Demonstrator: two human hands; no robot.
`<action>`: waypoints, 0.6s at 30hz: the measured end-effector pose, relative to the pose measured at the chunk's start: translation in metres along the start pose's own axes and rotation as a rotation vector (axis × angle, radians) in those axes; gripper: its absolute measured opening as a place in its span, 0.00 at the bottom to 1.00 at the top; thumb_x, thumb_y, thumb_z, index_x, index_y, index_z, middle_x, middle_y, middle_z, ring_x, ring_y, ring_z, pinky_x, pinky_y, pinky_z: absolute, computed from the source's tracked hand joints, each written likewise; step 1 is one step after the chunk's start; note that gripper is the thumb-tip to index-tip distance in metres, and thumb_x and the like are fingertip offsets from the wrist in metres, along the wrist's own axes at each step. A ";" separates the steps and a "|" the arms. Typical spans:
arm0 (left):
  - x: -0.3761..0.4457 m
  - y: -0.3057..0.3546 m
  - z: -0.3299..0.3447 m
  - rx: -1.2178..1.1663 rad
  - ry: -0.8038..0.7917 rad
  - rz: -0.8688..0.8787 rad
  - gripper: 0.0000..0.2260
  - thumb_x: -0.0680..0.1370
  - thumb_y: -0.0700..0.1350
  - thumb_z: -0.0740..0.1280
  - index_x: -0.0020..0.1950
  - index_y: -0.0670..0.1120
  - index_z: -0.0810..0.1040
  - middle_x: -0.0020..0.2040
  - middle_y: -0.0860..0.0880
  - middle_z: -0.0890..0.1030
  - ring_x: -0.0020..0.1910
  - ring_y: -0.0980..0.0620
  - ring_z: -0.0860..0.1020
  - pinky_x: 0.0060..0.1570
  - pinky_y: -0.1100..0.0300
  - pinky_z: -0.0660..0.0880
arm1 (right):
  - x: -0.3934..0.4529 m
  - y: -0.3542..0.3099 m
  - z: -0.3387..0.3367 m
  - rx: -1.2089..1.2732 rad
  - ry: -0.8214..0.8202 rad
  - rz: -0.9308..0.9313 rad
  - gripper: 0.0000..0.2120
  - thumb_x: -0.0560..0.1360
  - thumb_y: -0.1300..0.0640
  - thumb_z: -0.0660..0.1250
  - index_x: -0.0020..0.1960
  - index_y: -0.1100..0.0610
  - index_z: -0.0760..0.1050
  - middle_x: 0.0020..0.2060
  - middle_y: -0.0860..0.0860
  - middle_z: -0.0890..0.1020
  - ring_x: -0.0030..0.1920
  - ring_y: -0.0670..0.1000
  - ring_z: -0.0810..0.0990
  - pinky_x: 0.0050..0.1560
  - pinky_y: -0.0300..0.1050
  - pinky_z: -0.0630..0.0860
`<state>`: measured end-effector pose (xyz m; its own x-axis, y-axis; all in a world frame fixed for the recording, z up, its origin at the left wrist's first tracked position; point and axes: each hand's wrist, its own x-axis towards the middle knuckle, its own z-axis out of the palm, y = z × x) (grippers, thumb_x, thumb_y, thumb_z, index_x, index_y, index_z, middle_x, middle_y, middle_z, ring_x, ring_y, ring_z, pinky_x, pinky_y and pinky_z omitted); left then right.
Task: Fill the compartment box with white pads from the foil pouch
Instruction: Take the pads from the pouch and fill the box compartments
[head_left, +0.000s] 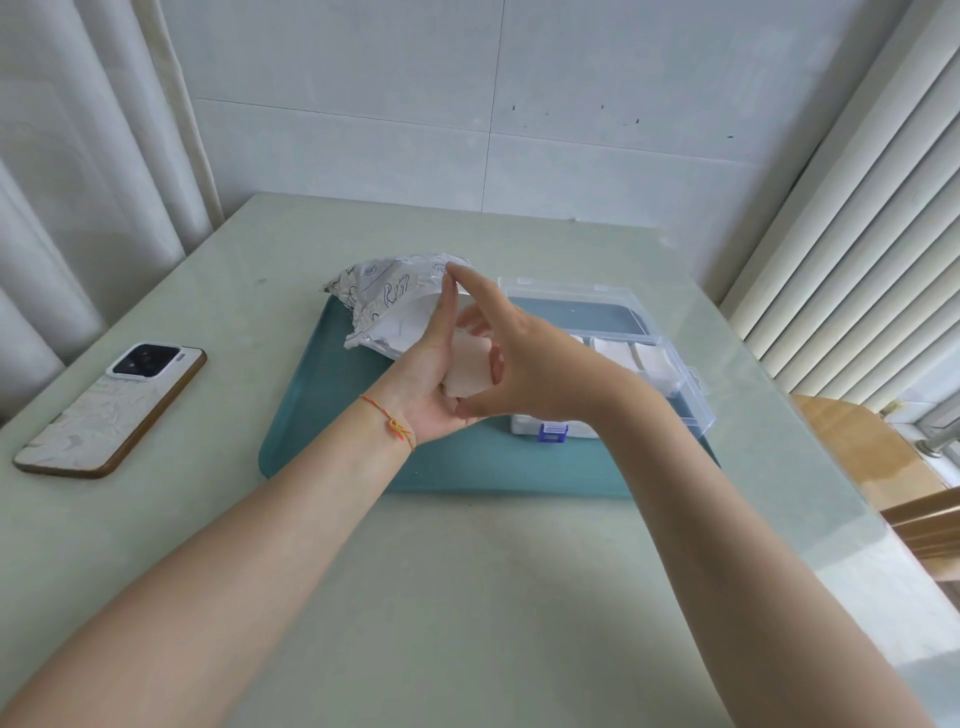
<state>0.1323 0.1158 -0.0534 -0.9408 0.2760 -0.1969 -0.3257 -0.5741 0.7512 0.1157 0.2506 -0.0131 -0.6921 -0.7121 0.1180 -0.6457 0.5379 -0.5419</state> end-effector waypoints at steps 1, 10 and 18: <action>0.000 0.000 0.000 0.003 0.004 -0.002 0.26 0.72 0.74 0.57 0.40 0.52 0.75 0.38 0.55 0.72 0.38 0.57 0.74 0.40 0.64 0.73 | 0.000 0.000 0.001 0.006 -0.004 -0.006 0.54 0.66 0.54 0.78 0.78 0.41 0.44 0.61 0.47 0.74 0.54 0.48 0.77 0.52 0.39 0.75; -0.002 0.001 0.002 -0.006 0.002 0.009 0.26 0.70 0.74 0.60 0.47 0.52 0.78 0.45 0.54 0.75 0.49 0.55 0.75 0.49 0.61 0.76 | 0.001 0.000 0.000 -0.028 0.026 -0.036 0.52 0.67 0.57 0.76 0.79 0.42 0.45 0.56 0.49 0.74 0.43 0.44 0.76 0.48 0.35 0.73; -0.003 0.003 -0.001 -0.059 0.021 -0.012 0.33 0.69 0.78 0.55 0.42 0.50 0.79 0.43 0.51 0.76 0.47 0.52 0.75 0.46 0.58 0.73 | 0.002 0.003 0.003 0.046 0.007 -0.066 0.52 0.67 0.58 0.76 0.79 0.42 0.46 0.57 0.46 0.77 0.42 0.33 0.74 0.45 0.32 0.70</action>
<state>0.1340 0.1122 -0.0513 -0.9384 0.2669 -0.2195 -0.3412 -0.6152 0.7107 0.1132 0.2493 -0.0174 -0.6510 -0.7420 0.1601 -0.6745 0.4688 -0.5703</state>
